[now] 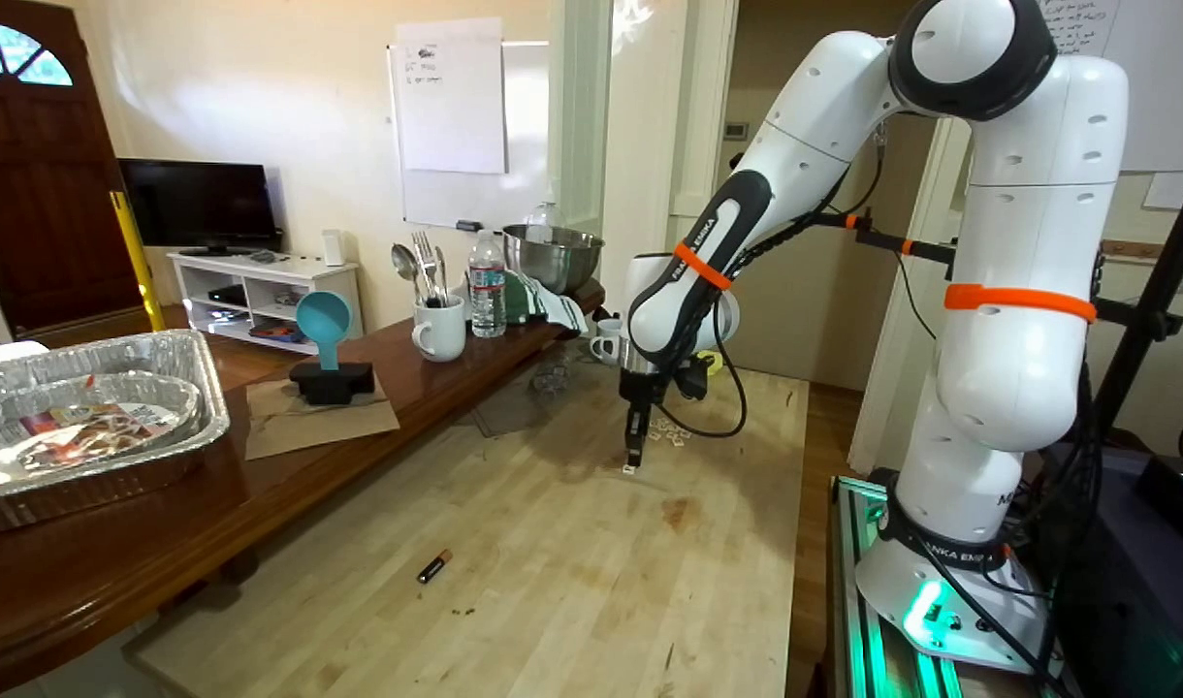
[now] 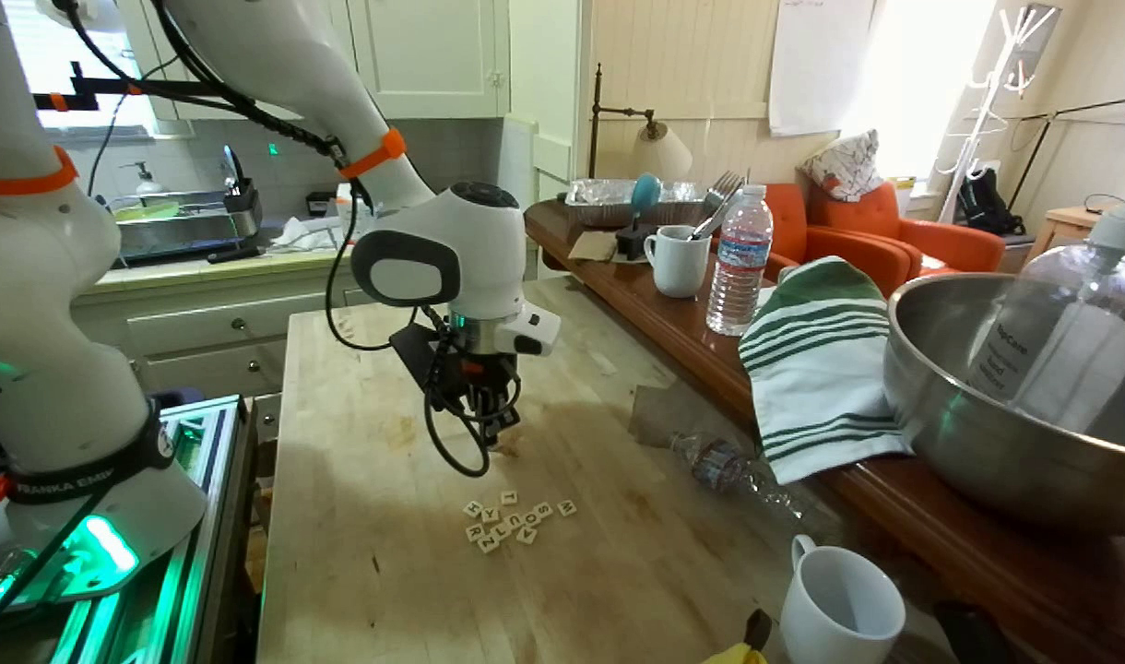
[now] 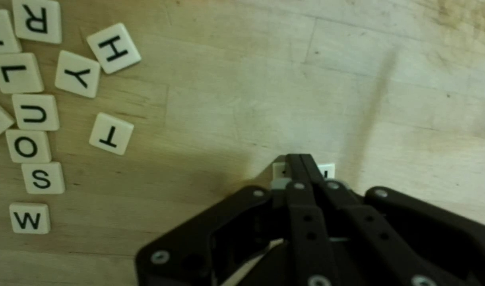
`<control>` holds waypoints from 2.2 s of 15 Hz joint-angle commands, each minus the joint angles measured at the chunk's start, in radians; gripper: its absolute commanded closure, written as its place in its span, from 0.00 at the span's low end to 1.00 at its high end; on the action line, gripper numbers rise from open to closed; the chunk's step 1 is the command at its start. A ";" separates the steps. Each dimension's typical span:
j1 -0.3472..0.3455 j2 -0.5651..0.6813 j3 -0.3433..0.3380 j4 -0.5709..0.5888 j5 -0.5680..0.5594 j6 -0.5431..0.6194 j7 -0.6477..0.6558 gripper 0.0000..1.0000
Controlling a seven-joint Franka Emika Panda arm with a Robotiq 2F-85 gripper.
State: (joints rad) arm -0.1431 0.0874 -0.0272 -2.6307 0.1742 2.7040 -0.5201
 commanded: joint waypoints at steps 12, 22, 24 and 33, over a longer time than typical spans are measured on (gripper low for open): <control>0.016 -0.076 0.009 -0.062 0.082 0.045 -0.023 1.00; -0.002 -0.133 -0.078 -0.085 0.061 0.085 -0.006 1.00; -0.009 -0.139 -0.104 -0.084 0.058 0.083 -0.001 1.00; -0.037 -0.105 -0.178 -0.070 0.055 0.093 0.012 1.00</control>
State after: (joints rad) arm -0.1758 -0.0287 -0.1940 -2.6879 0.2203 2.7653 -0.5167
